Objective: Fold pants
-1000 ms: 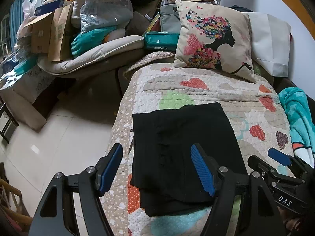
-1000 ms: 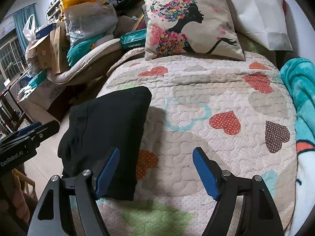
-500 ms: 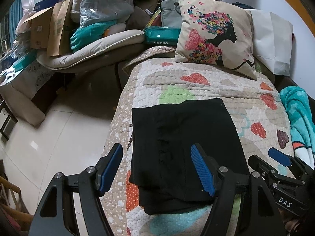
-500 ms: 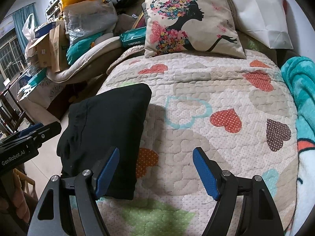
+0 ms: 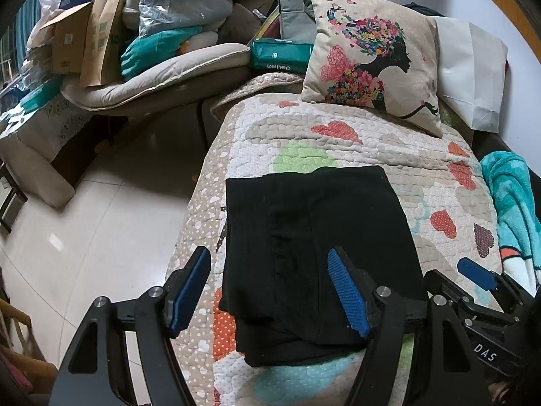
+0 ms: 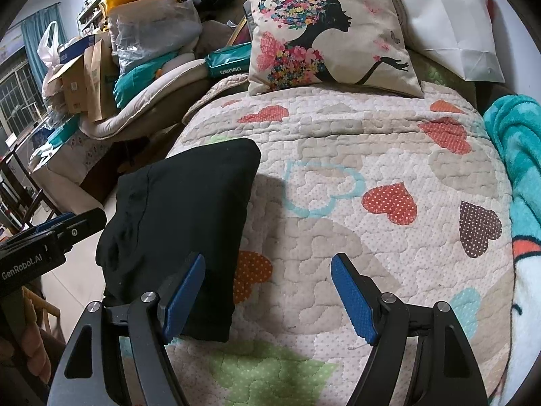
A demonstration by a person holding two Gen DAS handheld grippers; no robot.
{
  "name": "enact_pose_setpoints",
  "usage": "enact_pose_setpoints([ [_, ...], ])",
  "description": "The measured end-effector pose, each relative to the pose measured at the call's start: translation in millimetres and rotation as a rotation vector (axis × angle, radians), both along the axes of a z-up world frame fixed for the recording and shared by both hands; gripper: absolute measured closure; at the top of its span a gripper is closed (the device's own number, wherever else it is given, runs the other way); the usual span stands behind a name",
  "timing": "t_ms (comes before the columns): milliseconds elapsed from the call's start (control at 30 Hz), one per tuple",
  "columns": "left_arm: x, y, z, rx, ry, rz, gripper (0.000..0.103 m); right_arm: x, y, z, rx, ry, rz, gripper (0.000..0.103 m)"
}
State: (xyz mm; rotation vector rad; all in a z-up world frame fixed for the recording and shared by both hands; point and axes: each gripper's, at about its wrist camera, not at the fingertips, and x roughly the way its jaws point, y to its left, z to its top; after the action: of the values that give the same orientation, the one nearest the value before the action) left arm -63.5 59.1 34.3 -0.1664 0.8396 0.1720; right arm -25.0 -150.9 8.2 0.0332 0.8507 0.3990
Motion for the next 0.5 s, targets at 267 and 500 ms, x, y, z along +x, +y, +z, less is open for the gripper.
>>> enact_pose_setpoints([
  [267,5,49,-5,-0.165,-0.007,0.109,0.032,5,1,2,0.017,0.014,0.003,0.021],
  [500,17,92,-49,-0.485,0.082,0.148,0.032,40,15,-8,0.120,0.141,0.045,0.021],
])
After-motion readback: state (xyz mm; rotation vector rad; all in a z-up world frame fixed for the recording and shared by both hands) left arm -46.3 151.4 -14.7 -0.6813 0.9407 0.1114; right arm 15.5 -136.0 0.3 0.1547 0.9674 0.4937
